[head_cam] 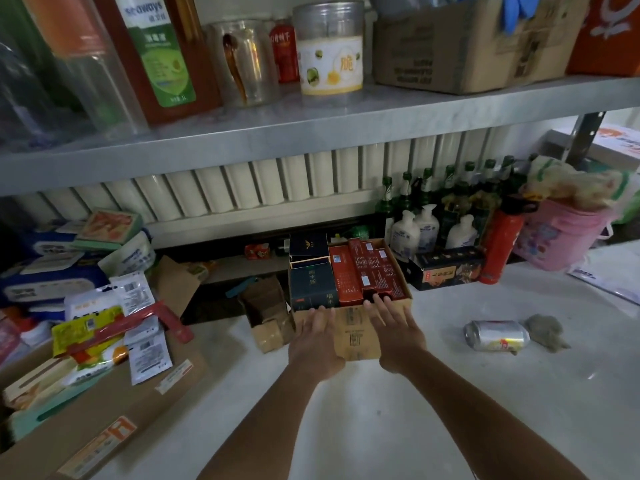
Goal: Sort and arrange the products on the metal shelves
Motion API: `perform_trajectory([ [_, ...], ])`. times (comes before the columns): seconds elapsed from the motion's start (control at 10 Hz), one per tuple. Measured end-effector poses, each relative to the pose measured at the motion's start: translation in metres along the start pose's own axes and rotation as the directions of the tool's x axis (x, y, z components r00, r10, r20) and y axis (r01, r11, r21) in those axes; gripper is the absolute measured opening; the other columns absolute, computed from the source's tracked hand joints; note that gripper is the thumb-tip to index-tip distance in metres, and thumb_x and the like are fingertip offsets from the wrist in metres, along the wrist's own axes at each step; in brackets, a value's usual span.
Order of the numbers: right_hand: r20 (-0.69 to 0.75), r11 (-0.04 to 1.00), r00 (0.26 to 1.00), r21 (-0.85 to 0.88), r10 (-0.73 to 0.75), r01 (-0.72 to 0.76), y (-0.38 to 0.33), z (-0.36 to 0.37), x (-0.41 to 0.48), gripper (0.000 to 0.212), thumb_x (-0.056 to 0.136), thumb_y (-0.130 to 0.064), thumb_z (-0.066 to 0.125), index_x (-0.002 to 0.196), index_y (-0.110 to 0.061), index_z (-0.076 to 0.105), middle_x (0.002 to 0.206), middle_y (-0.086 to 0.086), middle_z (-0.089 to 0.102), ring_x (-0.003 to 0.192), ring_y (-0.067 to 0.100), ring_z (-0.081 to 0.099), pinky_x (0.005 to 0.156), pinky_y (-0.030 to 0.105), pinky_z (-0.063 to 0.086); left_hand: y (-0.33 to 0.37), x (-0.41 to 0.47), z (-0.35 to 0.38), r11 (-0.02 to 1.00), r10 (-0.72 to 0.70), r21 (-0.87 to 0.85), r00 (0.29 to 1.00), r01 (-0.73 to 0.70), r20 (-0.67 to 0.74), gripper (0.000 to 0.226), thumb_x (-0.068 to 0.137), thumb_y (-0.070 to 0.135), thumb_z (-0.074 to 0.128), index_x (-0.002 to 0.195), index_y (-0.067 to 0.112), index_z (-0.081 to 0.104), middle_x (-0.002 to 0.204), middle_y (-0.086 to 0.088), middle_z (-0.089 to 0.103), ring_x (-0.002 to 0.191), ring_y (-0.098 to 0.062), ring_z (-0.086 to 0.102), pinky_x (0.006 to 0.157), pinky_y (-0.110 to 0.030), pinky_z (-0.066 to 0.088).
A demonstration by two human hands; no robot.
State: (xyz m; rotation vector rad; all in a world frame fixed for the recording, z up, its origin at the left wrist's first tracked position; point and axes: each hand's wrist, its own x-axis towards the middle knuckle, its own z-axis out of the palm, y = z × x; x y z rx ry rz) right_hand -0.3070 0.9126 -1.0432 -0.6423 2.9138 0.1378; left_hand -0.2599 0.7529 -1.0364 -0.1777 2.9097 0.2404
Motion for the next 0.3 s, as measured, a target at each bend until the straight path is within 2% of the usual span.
perform_trajectory([
  [0.2,0.038,1.000,0.999,-0.003,0.011,-0.011,-0.002,-0.003,0.017,0.099,0.094,-0.040,0.054,0.151,-0.018,-0.023,0.160,0.007,-0.026,0.147,0.028,-0.023,0.119,0.051,-0.007,0.004,0.011,-0.020,0.998,-0.035,0.059,0.997,0.031,0.074,0.098,0.090,0.043,0.060,0.155,0.020,-0.010,0.162,-0.005,-0.010,0.149,-0.026,-0.013,0.122,-0.046,0.000],
  [0.3,0.087,0.998,0.996,0.068,-0.001,-0.005,-0.003,-0.007,0.004,0.098,0.093,-0.062,0.043,0.151,-0.019,-0.024,0.160,0.008,-0.027,0.147,0.028,-0.022,0.117,0.053,-0.009,0.007,-0.007,-0.028,0.997,0.010,0.079,0.999,-0.013,0.044,0.094,0.093,0.050,0.052,0.154,0.022,-0.014,0.162,-0.006,-0.017,0.148,-0.027,-0.018,0.121,-0.047,-0.005],
])
